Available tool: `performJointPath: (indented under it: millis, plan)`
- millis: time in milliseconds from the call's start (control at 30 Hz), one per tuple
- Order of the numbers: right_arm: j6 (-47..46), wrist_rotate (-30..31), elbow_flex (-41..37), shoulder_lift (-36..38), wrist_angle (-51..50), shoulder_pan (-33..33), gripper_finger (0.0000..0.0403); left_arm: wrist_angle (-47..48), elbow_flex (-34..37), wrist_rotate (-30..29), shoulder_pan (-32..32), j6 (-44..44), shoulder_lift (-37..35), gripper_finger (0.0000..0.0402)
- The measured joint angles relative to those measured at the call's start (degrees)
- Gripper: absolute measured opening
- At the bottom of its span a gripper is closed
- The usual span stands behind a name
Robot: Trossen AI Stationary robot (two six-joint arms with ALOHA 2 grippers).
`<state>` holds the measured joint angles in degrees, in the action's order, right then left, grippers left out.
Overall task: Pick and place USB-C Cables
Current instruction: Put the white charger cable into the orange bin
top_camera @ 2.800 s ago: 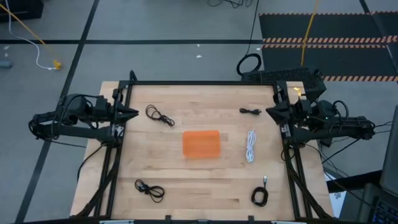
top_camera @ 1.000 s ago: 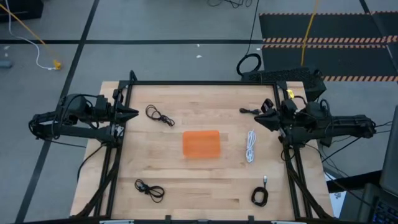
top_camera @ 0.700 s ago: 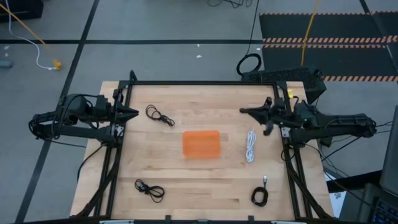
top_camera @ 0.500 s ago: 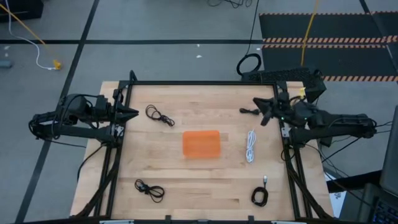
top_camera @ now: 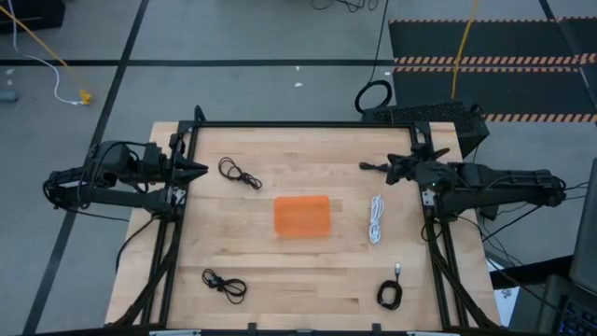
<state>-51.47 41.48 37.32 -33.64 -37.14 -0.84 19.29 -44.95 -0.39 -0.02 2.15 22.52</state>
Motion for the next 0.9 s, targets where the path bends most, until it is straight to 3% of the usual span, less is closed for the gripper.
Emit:
performJointPath:
  millis: [267, 667, 900]
  plan:
    - [-16.3, -7.8, 0.0, -7.0, -6.4, 0.0, 0.0017, 0.0, 0.0, 0.0, 0.0, 0.0, 0.0, 0.0042]
    - [-32.2, -19.9, 0.0, -12.2, -6.4, 1.7, 0.0018, 0.0, 0.0, 0.0, 0.0, 0.0, 0.0, 0.0042]
    - [-44.7, -31.6, 0.0, -14.3, -8.6, 1.7, 0.0019, 0.0, 0.0, 0.0, 0.0, 0.0, 0.0, 0.0042]
